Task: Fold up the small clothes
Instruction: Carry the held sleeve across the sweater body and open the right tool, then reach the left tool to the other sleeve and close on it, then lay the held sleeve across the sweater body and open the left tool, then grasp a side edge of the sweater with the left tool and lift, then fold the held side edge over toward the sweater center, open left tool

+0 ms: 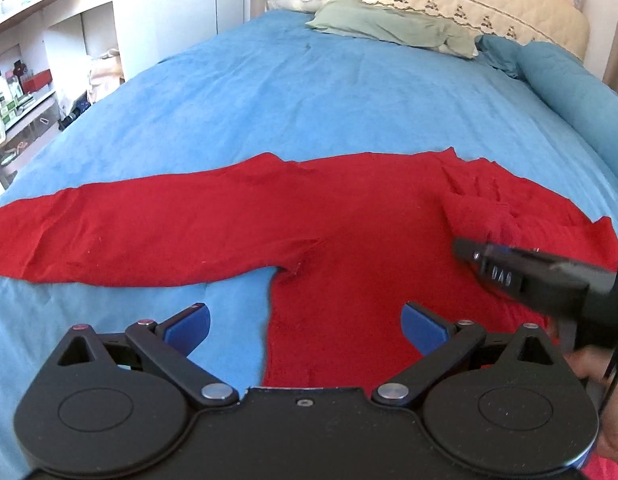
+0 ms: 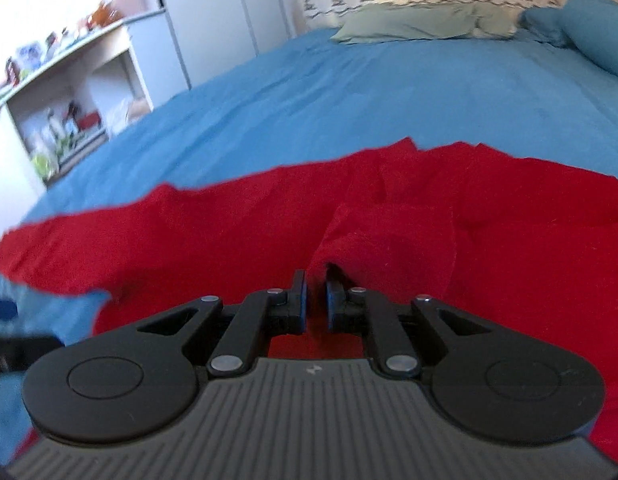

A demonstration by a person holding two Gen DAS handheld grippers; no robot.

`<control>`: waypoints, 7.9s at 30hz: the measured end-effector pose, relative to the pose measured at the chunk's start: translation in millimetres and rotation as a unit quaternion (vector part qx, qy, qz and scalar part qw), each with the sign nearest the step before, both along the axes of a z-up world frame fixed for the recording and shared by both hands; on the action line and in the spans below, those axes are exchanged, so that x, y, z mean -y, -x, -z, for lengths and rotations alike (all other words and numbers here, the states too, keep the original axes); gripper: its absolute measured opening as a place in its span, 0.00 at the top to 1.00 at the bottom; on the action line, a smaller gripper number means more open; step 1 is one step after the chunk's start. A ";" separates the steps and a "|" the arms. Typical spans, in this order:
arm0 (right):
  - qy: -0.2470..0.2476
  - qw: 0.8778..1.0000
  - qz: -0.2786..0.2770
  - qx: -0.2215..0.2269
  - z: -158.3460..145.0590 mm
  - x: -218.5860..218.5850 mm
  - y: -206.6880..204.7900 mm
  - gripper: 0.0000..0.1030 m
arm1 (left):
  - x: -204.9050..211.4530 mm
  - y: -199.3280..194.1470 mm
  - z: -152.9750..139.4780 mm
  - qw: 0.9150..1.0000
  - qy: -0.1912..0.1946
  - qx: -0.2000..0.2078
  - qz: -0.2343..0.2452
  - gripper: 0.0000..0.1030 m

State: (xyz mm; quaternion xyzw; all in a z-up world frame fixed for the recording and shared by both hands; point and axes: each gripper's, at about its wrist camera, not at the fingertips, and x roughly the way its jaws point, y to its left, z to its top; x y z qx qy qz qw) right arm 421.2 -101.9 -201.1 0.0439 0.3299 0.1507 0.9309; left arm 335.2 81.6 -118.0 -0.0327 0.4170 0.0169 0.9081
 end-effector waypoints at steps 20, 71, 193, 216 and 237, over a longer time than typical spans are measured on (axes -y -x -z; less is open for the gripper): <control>0.040 0.999 0.026 0.024 -60.8 101.3 72.7 0.09 | 96.4 -43.0 -7.3 0.984 -0.088 0.070 0.139 0.00; -0.019 0.999 0.050 0.001 -27.1 126.5 117.3 0.08 | 41.1 -93.5 48.1 0.989 0.148 0.009 0.029 0.75; 0.006 1.000 0.009 0.021 -78.2 -61.7 76.5 0.00 | -311.5 5.0 35.4 0.945 0.118 0.139 -0.272 0.97; -0.023 0.989 0.132 0.064 -107.2 127.0 136.8 0.00 | 89.2 -95.6 -45.4 0.973 0.138 0.158 0.099 0.96; -0.001 0.994 0.105 0.030 -107.7 151.8 126.8 0.00 | 73.1 -39.9 5.4 0.980 0.095 0.121 0.129 0.00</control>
